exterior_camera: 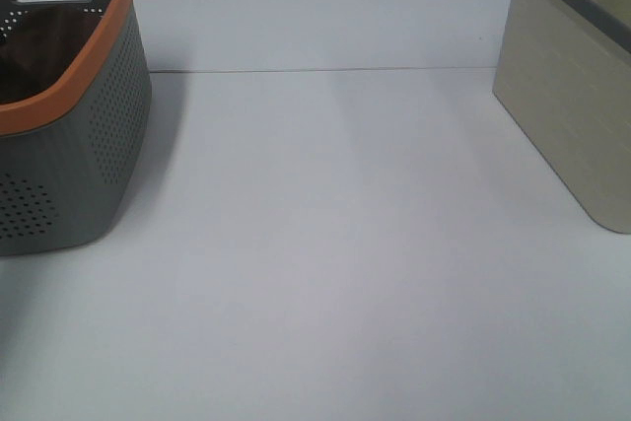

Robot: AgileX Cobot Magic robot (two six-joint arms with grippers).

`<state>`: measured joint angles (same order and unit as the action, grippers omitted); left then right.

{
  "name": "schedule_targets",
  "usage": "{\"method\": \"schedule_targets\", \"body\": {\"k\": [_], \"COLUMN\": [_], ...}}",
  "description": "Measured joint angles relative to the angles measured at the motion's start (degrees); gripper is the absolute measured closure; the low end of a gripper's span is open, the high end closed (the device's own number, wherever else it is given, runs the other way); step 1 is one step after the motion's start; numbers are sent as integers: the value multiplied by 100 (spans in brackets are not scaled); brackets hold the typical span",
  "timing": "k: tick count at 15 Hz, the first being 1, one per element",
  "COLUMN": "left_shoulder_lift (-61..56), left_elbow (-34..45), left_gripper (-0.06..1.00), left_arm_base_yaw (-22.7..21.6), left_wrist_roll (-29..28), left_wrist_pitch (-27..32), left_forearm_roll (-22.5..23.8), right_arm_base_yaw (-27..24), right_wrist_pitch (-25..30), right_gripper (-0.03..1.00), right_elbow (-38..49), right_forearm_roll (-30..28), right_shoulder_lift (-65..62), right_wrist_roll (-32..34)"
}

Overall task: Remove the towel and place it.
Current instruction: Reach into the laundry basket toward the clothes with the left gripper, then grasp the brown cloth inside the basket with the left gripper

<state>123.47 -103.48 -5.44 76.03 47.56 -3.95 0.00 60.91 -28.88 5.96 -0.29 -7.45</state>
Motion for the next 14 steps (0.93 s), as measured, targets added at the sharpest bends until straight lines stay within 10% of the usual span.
{"method": "schedule_targets", "body": {"k": [9, 14], "left_shoulder_lift": [344, 367], "left_elbow": [-6, -6], "left_gripper": [44, 7], "left_arm_base_yaw": [103, 109], "left_wrist_roll": [-6, -241], "left_wrist_pitch": [183, 252], "left_forearm_roll": [-367, -504], "right_arm_base_yaw": [0, 0], "right_wrist_pitch": [0, 0], "right_gripper": [21, 21], "right_elbow": [0, 0], "right_forearm_roll": [0, 0], "right_shoulder_lift": [0, 0], "right_wrist_roll": [0, 0]}}
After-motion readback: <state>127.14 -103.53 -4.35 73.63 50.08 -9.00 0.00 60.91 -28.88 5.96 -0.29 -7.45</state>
